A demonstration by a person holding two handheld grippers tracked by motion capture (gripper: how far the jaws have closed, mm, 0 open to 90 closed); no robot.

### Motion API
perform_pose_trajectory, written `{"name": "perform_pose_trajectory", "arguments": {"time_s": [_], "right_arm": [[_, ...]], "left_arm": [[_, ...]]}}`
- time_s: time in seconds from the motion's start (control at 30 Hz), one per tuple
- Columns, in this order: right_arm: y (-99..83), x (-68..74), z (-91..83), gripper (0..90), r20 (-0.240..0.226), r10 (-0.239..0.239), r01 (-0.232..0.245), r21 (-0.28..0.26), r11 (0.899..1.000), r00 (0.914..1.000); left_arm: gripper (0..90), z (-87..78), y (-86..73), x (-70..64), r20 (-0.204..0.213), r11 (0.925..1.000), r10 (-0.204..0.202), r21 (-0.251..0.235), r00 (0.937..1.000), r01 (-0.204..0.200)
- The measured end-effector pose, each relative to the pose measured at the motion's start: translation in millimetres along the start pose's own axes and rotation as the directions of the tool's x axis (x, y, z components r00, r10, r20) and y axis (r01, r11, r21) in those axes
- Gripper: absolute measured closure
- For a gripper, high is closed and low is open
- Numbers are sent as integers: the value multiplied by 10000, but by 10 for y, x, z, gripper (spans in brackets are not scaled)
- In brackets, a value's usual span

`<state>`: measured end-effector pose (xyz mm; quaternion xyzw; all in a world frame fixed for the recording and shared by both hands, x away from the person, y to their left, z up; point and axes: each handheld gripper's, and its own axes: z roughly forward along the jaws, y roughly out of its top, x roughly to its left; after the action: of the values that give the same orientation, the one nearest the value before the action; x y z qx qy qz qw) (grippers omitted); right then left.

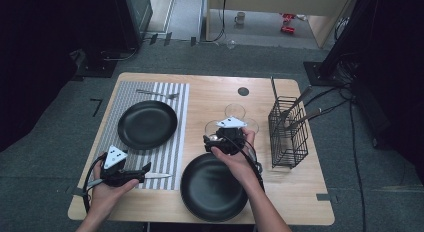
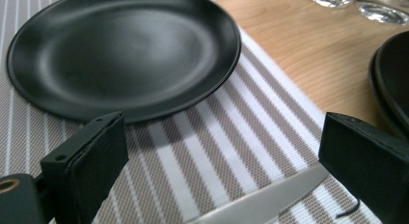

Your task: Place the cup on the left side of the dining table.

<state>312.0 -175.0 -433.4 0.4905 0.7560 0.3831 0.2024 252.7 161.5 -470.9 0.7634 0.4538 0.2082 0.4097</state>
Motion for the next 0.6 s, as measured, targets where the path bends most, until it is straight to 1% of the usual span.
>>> {"name": "perform_pose_trajectory", "arguments": {"time_s": [0.17,0.4,0.47,0.53,0.6], "right_arm": [[20,6,-62,191,-168,19,-21,-111,9999,9999],[56,25,-150,192,-248,-79,74,-212,9997,9997],[64,29,-163,191,-249,-125,120,-227,9997,9996],[85,41,-195,192,-271,-158,151,-265,9995,9995],[104,54,-220,192,-325,-156,147,-283,9995,9994]], "left_arm": [[36,65,84,-77,143,9999,142,-53,9998,-141],[36,137,225,-183,339,9989,449,-148,9984,-444],[36,144,239,-194,369,9988,466,-173,9982,-460],[36,162,296,-227,437,9981,571,-241,9974,-561],[36,175,333,-251,498,9980,563,-329,9972,-547]]}}
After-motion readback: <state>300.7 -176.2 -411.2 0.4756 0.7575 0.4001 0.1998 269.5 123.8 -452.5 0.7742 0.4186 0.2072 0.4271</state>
